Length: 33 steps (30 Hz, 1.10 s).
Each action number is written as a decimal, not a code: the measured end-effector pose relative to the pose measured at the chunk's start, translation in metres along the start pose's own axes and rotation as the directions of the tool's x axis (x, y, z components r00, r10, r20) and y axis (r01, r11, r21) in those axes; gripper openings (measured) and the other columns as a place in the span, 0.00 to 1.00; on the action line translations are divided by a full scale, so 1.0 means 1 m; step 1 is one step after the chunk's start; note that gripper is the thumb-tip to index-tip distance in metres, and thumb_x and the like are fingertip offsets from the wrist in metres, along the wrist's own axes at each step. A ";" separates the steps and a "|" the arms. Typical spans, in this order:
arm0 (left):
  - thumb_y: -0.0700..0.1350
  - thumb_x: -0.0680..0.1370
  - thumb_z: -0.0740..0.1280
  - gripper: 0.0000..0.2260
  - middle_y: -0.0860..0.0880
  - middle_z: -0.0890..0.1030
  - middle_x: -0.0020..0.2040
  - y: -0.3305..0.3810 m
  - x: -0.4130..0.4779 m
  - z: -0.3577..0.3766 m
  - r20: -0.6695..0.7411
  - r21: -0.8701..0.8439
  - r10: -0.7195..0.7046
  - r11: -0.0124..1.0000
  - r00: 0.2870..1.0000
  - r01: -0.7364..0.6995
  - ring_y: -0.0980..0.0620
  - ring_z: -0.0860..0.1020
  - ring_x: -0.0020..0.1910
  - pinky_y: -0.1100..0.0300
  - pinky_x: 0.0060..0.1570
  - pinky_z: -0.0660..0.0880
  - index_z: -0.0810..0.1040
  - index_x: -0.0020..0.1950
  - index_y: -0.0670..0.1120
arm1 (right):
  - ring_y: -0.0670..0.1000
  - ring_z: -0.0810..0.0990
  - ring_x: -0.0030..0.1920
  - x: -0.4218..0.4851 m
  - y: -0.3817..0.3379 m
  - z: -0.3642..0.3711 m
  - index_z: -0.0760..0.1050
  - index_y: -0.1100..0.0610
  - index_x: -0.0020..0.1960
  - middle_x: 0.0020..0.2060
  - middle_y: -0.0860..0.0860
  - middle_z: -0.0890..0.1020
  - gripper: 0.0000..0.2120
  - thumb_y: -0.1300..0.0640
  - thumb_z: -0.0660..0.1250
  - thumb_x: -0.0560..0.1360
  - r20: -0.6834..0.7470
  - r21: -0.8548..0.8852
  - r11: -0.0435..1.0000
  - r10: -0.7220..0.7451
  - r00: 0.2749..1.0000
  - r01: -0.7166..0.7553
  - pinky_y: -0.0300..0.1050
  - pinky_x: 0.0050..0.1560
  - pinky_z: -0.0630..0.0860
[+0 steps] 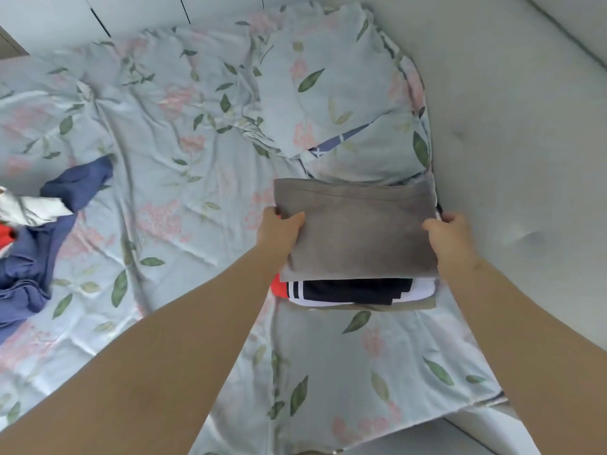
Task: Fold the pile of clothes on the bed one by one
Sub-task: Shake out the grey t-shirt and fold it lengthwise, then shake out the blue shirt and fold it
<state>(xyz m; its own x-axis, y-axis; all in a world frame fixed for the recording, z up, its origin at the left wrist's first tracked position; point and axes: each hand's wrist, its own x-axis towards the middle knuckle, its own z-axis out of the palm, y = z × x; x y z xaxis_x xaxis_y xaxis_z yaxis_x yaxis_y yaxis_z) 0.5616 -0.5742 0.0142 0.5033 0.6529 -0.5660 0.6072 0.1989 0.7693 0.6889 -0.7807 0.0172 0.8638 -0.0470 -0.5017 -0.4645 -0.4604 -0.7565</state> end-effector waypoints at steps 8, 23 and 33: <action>0.46 0.77 0.63 0.21 0.46 0.75 0.54 -0.016 -0.001 0.004 0.158 0.609 0.077 0.777 0.984 -0.159 0.47 0.74 0.49 0.57 0.45 0.71 0.64 0.68 0.44 | 0.61 0.70 0.64 -0.018 0.017 0.033 0.61 0.54 0.73 0.67 0.57 0.68 0.26 0.55 0.62 0.76 0.119 -0.474 0.880 0.041 0.992 0.020 0.59 0.65 0.67; 0.51 0.80 0.58 0.18 0.49 0.76 0.62 -0.052 -0.067 -0.188 0.210 0.848 0.314 0.412 0.926 -0.333 0.48 0.71 0.62 0.55 0.59 0.70 0.66 0.69 0.50 | 0.56 0.71 0.61 -0.223 -0.016 0.157 0.69 0.51 0.63 0.60 0.52 0.75 0.17 0.55 0.60 0.75 0.480 -0.697 0.479 -0.242 0.843 0.534 0.50 0.58 0.67; 0.50 0.80 0.58 0.16 0.49 0.74 0.63 -0.144 -0.122 -0.394 0.152 0.856 0.313 0.433 0.938 -0.283 0.47 0.72 0.62 0.55 0.59 0.69 0.67 0.68 0.49 | 0.54 0.71 0.61 -0.407 0.009 0.291 0.68 0.52 0.65 0.60 0.52 0.72 0.18 0.53 0.60 0.76 0.615 -0.613 0.420 -0.278 0.738 0.669 0.46 0.57 0.66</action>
<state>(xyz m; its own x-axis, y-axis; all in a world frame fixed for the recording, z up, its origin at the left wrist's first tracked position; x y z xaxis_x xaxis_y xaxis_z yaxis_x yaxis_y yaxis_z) 0.1701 -0.3947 0.0894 0.7553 0.5630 -0.3354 0.6465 -0.7242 0.2402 0.2763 -0.5076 0.0920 0.6465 0.6385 -0.4175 0.5029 -0.7682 -0.3961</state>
